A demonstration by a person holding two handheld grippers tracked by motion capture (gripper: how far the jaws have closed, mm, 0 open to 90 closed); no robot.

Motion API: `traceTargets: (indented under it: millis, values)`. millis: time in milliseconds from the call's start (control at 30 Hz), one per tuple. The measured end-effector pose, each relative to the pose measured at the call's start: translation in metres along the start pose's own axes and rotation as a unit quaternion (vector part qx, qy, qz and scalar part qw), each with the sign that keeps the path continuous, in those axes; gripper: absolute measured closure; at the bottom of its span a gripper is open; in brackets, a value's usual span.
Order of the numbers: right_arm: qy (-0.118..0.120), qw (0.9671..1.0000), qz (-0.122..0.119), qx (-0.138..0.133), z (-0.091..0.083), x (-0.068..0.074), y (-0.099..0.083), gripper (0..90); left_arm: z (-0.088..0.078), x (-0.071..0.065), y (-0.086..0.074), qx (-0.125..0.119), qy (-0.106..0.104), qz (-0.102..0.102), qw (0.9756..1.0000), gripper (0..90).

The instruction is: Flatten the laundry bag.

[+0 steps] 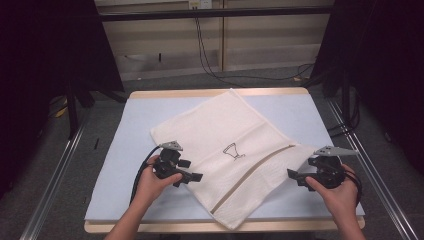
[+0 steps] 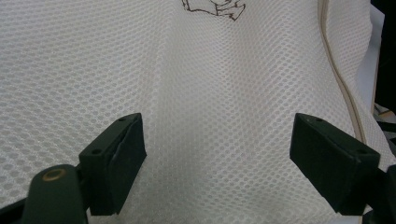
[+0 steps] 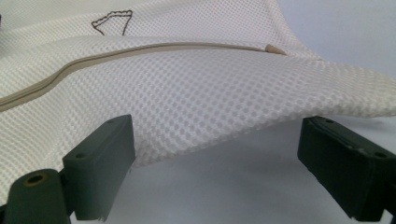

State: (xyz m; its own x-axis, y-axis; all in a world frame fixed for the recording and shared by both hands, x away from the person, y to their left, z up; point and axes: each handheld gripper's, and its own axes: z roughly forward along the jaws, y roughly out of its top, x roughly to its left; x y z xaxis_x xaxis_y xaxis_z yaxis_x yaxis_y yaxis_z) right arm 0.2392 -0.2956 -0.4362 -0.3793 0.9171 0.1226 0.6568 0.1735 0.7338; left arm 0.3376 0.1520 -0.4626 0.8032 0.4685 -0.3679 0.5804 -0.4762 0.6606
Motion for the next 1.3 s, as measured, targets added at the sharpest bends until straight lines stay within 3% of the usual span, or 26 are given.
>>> traceTargets:
  millis: [133,267,433,467,533,667,700,733,833,967,1033,1067,1167,1267,1300]
  values:
    - [-0.001,1.0000,-0.002,0.004,0.000,-0.003,-0.001,16.1,0.000,0.000,0.000,-0.001,0.000,0.001,1.0000,19.3]
    - [0.009,0.9997,-0.015,0.017,-0.002,0.002,-0.003,39.0,0.000,-0.001,-0.001,0.012,0.022,0.019,0.9995,24.5]
    - [0.019,0.9995,-0.020,0.014,-0.008,0.004,-0.004,51.9,-0.004,0.004,-0.001,0.007,0.035,0.018,0.9992,28.9]
    - [0.018,0.9995,-0.025,0.011,-0.011,0.005,-0.004,58.1,-0.006,0.006,-0.002,0.008,0.054,0.020,0.9983,31.8]
    - [0.020,0.9995,-0.023,0.010,-0.011,0.005,-0.004,59.2,-0.007,0.008,-0.003,0.014,0.055,0.021,0.9982,33.2]
    - [0.025,0.9992,-0.024,0.018,-0.007,0.005,-0.006,67.1,-0.008,0.013,-0.006,0.025,0.088,0.029,0.9954,36.6]
    - [0.025,0.9992,-0.024,0.020,-0.006,0.006,-0.006,68.7,-0.008,0.013,-0.006,0.025,0.088,0.029,0.9954,36.6]
    - [0.030,0.9990,-0.025,0.021,-0.005,0.006,-0.006,70.0,-0.007,0.014,-0.007,0.026,0.105,0.031,0.9937,37.0]
    - [0.029,0.9989,-0.029,0.022,-0.003,0.008,-0.006,72.4,-0.006,0.014,-0.009,0.022,0.105,0.030,0.9938,37.8]
    - [0.034,0.9984,-0.037,0.025,0.002,0.009,-0.005,76.2,-0.004,0.013,-0.010,0.036,0.123,0.046,0.9907,39.3]
    - [0.034,0.9984,-0.038,0.026,0.002,0.009,-0.005,77.0,-0.004,0.012,-0.010,0.038,0.131,0.053,0.9892,43.4]
    - [0.034,0.9985,-0.036,0.026,0.003,0.009,-0.005,78.7,-0.002,0.008,-0.012,0.030,0.145,0.060,0.9872,46.1]
    - [0.036,0.9984,-0.035,0.028,0.004,0.008,-0.005,80.8,-0.001,0.004,-0.013,0.026,0.159,0.056,0.9853,56.3]
    - [0.036,0.9985,-0.034,0.023,0.005,0.009,-0.004,82.2,0.001,0.000,-0.014,0.025,0.151,0.046,0.9872,71.4]
    - [0.036,0.9984,-0.035,0.026,0.006,0.009,-0.004,82.6,0.001,0.000,-0.014,0.028,0.154,0.051,0.9864,74.7]
